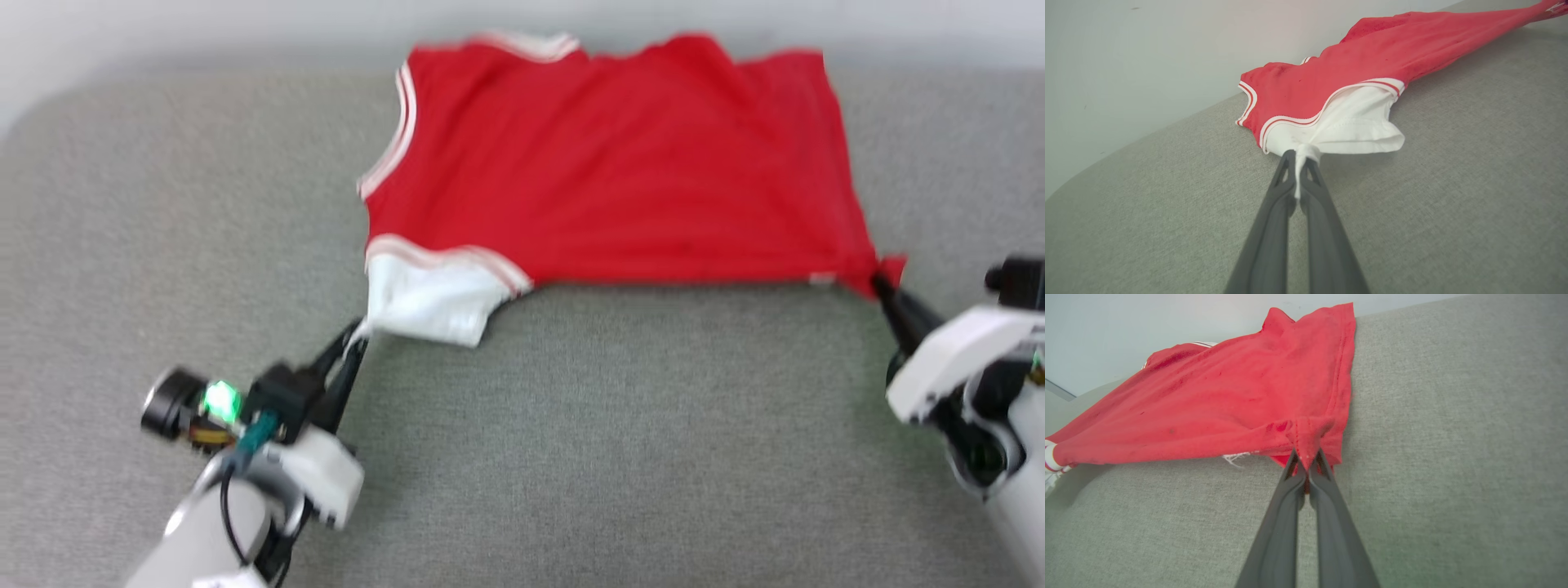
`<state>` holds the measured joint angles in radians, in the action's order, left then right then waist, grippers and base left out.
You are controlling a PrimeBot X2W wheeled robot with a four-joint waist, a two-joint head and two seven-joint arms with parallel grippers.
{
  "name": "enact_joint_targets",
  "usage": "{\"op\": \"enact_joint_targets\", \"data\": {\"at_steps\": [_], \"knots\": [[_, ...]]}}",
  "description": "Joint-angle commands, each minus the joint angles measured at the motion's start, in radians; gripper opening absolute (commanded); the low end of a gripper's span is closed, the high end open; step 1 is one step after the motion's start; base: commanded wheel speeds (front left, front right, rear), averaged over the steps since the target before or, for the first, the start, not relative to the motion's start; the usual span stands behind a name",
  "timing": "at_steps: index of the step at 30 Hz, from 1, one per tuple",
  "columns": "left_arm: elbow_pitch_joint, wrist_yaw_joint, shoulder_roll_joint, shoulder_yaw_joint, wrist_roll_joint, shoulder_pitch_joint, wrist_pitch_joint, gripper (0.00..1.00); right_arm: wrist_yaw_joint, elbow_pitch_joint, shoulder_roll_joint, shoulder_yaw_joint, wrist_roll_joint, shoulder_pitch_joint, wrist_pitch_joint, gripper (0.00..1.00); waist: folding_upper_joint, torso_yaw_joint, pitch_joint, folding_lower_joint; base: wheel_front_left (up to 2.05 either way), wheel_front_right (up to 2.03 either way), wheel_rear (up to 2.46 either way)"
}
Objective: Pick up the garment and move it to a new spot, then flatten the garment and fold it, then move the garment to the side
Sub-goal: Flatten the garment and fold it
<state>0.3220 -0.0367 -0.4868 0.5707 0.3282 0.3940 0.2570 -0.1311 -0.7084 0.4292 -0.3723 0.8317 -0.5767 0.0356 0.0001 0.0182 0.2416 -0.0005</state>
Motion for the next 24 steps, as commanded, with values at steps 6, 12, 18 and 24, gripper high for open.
{"op": "enact_joint_targets", "data": {"at_steps": [6,12,18,24], "knots": [[-0.089,-0.002,-0.044,0.035,0.038,-0.197,-0.028,0.00,0.001,0.021,0.036,-0.047,0.073,0.167,-0.034,0.00,-0.0001,0.011,-0.134,0.0005,0.00,0.00,0.00],[-0.162,-0.007,-0.076,0.055,0.070,-0.314,-0.051,0.00,0.001,0.085,0.091,-0.067,0.139,0.281,-0.112,0.00,-0.0001,0.010,-0.185,0.0005,0.00,0.00,0.00],[-0.256,-0.036,-0.103,0.048,0.116,-0.426,-0.076,0.00,0.001,0.205,0.157,-0.068,0.223,0.398,-0.209,0.00,-0.0001,0.012,-0.203,0.0005,0.00,0.00,0.00],[-0.361,-0.064,-0.143,0.066,0.126,-0.524,-0.112,0.00,0.001,0.323,0.224,-0.049,0.265,0.516,-0.304,0.00,-0.0001,0.012,-0.199,0.0005,0.00,0.00,0.00]]}}
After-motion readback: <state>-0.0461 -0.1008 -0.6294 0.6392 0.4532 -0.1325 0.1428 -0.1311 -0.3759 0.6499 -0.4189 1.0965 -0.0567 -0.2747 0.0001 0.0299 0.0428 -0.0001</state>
